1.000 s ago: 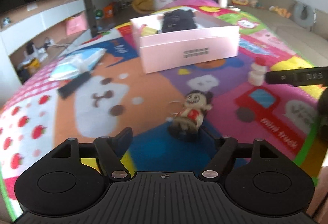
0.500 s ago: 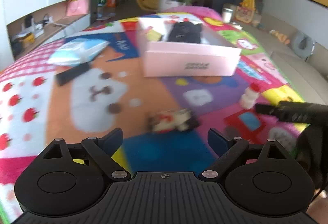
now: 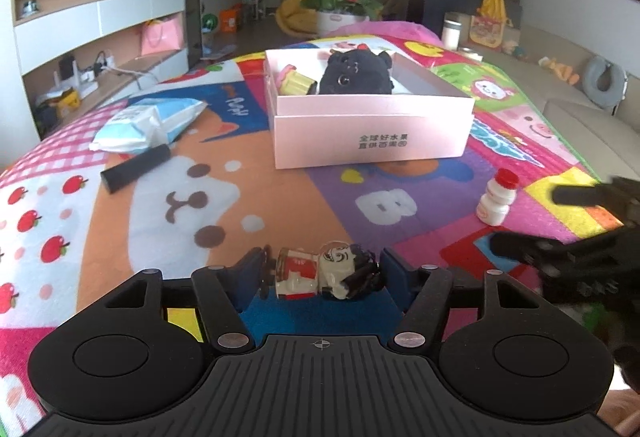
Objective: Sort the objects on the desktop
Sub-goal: 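Carry the figurine with the left gripper while the right gripper carries the bottle toward the pink box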
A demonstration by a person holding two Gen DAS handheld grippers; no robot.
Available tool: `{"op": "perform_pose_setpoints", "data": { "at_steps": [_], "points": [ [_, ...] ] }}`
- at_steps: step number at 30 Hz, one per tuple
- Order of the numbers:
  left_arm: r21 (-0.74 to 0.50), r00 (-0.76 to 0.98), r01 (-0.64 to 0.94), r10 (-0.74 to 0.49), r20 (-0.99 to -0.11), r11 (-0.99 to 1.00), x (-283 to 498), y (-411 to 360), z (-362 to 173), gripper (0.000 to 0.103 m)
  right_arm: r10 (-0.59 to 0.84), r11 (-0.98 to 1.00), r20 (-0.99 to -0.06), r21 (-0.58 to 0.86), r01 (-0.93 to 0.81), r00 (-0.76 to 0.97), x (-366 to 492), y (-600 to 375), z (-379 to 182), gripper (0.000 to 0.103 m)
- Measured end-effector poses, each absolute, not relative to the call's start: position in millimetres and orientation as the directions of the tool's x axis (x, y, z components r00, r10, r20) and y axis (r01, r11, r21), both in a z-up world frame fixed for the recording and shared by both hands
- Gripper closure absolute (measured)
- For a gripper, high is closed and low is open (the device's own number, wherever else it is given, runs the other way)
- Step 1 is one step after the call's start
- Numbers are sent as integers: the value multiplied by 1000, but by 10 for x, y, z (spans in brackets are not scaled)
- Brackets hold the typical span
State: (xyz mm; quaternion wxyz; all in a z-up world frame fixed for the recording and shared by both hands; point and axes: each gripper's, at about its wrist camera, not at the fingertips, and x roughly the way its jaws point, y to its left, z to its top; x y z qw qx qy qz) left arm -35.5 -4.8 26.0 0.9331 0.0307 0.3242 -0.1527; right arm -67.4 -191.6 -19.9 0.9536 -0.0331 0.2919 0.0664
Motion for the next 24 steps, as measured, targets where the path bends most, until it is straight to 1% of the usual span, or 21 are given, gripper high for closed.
{"op": "perform_pose_setpoints", "data": {
  "at_steps": [2,3,5,7,9,10,11,16,19,21,24],
  "points": [
    [-46,746,313,-275,-607,949,-417,-17,278,34,110,987,-571,-31,-155,814,-593,-1856,-171,24],
    [-49,747,314,-279,-604,948,-439,-4,284,34,107,988,-584,-29,-152,805,-529,-1837,-168,28],
    [-55,749,314,-283,-599,948,-477,29,287,34,95,991,-614,-21,-136,784,-400,-1816,-189,45],
    [-63,749,313,-287,-597,948,-505,56,284,34,98,991,-633,-9,-133,768,-328,-1811,-212,47],
    [-73,746,314,-294,-598,947,-521,80,271,34,101,991,-634,-5,-135,767,-308,-1809,-200,59],
    [-77,745,316,-297,-598,946,-531,85,268,34,106,990,-637,-5,-141,763,-312,-1809,-194,71],
    [-79,744,319,-302,-596,944,-541,85,267,35,108,990,-640,-2,-142,761,-318,-1806,-173,78],
    [-75,750,347,-325,-576,935,-602,62,318,35,132,985,-623,-5,-173,771,-454,-1827,9,78],
    [-71,759,366,-342,-554,928,-594,56,429,35,167,981,-620,24,-194,766,-535,-1925,200,78],
    [-51,778,384,-353,-519,922,-558,35,575,35,170,981,-601,31,-190,781,-563,-2007,400,78],
    [10,823,412,-367,-433,911,-434,-16,895,35,175,982,-531,33,-186,829,-598,-2122,803,78]
  ]
}}
